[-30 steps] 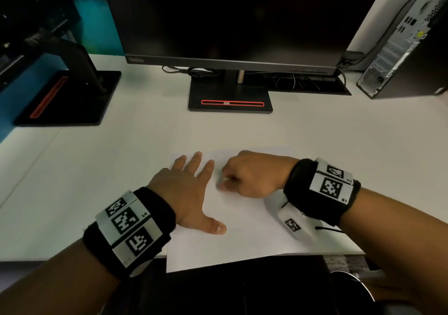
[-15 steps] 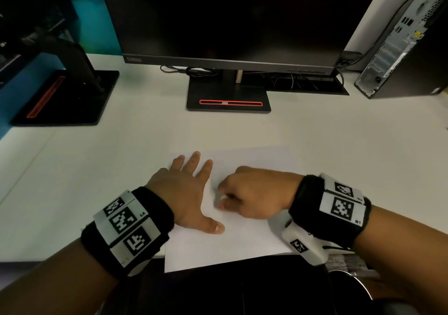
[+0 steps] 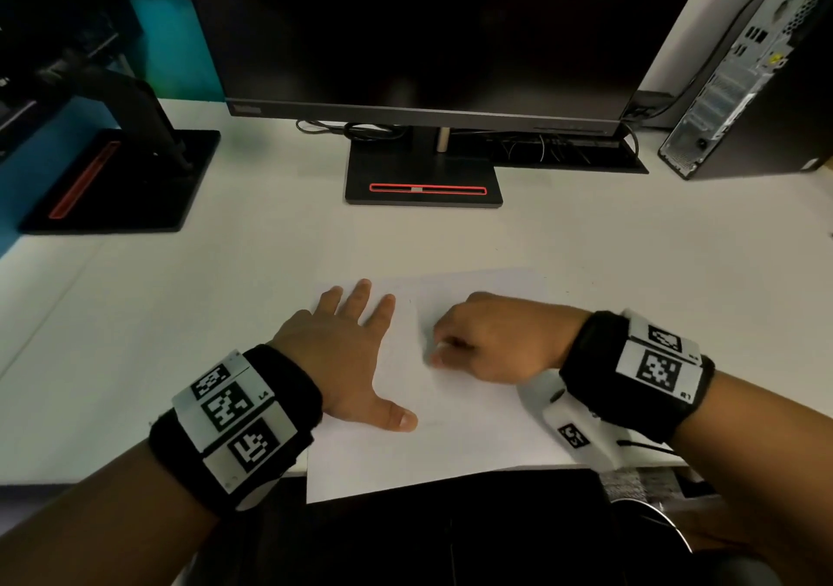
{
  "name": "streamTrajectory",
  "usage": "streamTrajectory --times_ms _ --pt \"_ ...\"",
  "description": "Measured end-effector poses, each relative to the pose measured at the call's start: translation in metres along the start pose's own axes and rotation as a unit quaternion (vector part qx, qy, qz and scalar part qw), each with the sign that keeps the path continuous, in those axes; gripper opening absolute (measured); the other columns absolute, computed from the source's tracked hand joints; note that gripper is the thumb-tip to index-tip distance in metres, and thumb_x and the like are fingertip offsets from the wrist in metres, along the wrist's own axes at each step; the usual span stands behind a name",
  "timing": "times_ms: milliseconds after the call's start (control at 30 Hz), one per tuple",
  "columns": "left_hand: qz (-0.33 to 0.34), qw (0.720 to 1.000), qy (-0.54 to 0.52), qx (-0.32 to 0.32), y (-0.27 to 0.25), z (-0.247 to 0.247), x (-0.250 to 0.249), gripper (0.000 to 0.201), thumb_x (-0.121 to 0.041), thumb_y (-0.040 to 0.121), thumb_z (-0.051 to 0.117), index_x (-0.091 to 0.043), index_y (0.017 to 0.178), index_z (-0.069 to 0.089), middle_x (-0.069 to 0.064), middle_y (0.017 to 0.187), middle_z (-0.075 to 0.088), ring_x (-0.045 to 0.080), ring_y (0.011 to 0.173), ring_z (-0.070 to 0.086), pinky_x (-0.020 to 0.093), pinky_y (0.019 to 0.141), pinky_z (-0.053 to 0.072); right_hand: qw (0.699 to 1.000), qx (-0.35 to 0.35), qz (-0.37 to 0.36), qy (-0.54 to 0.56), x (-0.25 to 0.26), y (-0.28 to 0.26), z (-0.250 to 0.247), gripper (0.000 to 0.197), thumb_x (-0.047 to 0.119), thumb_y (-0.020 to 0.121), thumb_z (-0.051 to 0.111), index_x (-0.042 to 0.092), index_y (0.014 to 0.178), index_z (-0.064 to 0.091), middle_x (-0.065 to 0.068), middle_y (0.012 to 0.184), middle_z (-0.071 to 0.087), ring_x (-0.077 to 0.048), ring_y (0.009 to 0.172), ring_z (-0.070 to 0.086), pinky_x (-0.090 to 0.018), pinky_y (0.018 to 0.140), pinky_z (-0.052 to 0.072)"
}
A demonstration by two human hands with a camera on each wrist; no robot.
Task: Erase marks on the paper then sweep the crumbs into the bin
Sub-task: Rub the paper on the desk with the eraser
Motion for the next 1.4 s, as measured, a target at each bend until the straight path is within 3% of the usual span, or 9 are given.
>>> streamTrajectory --times_ms 167,333,500,667,833,967,1167,1267,1400 --pt "0.018 1.0 -0.018 -0.004 -0.003 -0.002 -0.002 0.124 -0.091 0.066 0.056 -0.051 0.15 -0.026 0.006 0.164 -0.029 0.035 0.153 -0.016 0.052 0.12 0.024 0.999 -0.044 -0.001 0.015 -0.004 -0.002 0.008 0.034 0.033 0.101 0.046 0.01 0.075 0.051 0.0 0.067 0.055 -0.013 0.061 0.048 -0.027 0.061 0.038" --pt "0.051 0.996 0.016 -0.077 -0.01 -0.004 -0.01 0.099 -0.084 0.084 0.04 -0.04 0.159 -0.006 0.008 0.167 -0.021 0.036 0.153 -0.012 0.049 0.123 0.012 0.996 -0.084 0.02 0.016 -0.022 -0.007 -0.005 0.03 0.032 0.096 0.052 0.013 0.072 0.05 0.0 0.067 0.056 -0.015 0.063 0.051 -0.033 0.065 0.047" --pt "0.079 0.996 -0.006 -0.051 -0.011 -0.001 -0.008 0.118 -0.086 0.075 0.056 -0.036 0.159 -0.01 0.001 0.167 -0.019 0.027 0.155 -0.009 0.045 0.124 0.015 0.993 -0.111 -0.032 -0.005 -0.001 -0.006 0.002 0.023 0.023 0.095 0.053 0.014 0.074 0.051 0.002 0.06 0.054 -0.013 0.054 0.048 -0.027 0.055 0.039" --pt "0.083 0.995 -0.016 -0.048 -0.009 0.005 -0.008 0.126 -0.087 0.07 0.059 -0.037 0.158 -0.015 -0.001 0.166 -0.025 0.026 0.154 -0.015 0.042 0.123 0.017 0.994 -0.027 -0.103 0.004 0.021 -0.013 0.012 0.024 0.028 0.099 0.055 0.012 0.081 0.06 0.009 0.058 0.05 -0.007 0.056 0.049 -0.014 0.057 0.035" --pt "0.071 0.997 -0.009 -0.037 -0.007 0.006 -0.01 0.127 -0.087 0.07 0.059 -0.037 0.157 -0.02 -0.002 0.163 -0.03 0.026 0.153 -0.019 0.044 0.121 0.019 0.994 -0.08 -0.043 -0.059 0.004 -0.005 -0.002 0.027 0.029 0.098 0.051 0.019 0.073 0.045 0.01 0.058 0.043 -0.002 0.054 0.04 -0.026 0.063 0.033" --pt "0.069 0.997 -0.008 -0.034 -0.006 0.008 -0.011 0.128 -0.087 0.069 0.059 -0.038 0.156 -0.02 -0.003 0.164 -0.03 0.026 0.153 -0.02 0.043 0.121 0.02 0.991 -0.021 -0.129 -0.006 0.032 -0.015 0.02 0.025 0.03 0.099 0.054 0.012 0.083 0.059 0.007 0.059 0.05 -0.01 0.054 0.045 -0.018 0.056 0.033" --pt "0.063 0.998 -0.005 -0.021 -0.007 0.007 -0.012 0.127 -0.087 0.07 0.058 -0.037 0.156 -0.022 -0.003 0.162 -0.033 0.025 0.152 -0.022 0.044 0.12 0.022 0.995 -0.054 -0.078 -0.042 0.008 -0.003 -0.001 0.025 0.031 0.099 0.054 0.02 0.078 0.05 0.01 0.059 0.048 -0.001 0.055 0.044 -0.02 0.06 0.033" --pt "0.066 0.998 -0.008 -0.022 -0.007 0.007 -0.012 0.127 -0.086 0.07 0.059 -0.038 0.156 -0.021 -0.004 0.163 -0.032 0.025 0.152 -0.022 0.043 0.12 0.022 0.991 -0.044 -0.121 -0.031 0.028 -0.005 0.016 0.02 0.031 0.099 0.053 0.017 0.086 0.057 0.008 0.062 0.051 0.0 0.055 0.043 -0.025 0.06 0.038" --pt "0.063 0.998 -0.001 -0.02 -0.008 0.007 -0.012 0.127 -0.087 0.071 0.058 -0.037 0.156 -0.022 -0.003 0.162 -0.033 0.025 0.152 -0.022 0.044 0.12 0.021 0.991 -0.011 -0.135 -0.011 0.026 -0.012 0.011 0.025 0.028 0.1 0.056 0.011 0.082 0.059 0.01 0.056 0.046 -0.003 0.056 0.049 -0.014 0.056 0.033"
Point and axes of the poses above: each hand's wrist, its own y-axis towards the middle knuckle, its own z-axis out of the palm, x = y × z, the point moved 4 cm from there along y, towards the middle knuckle
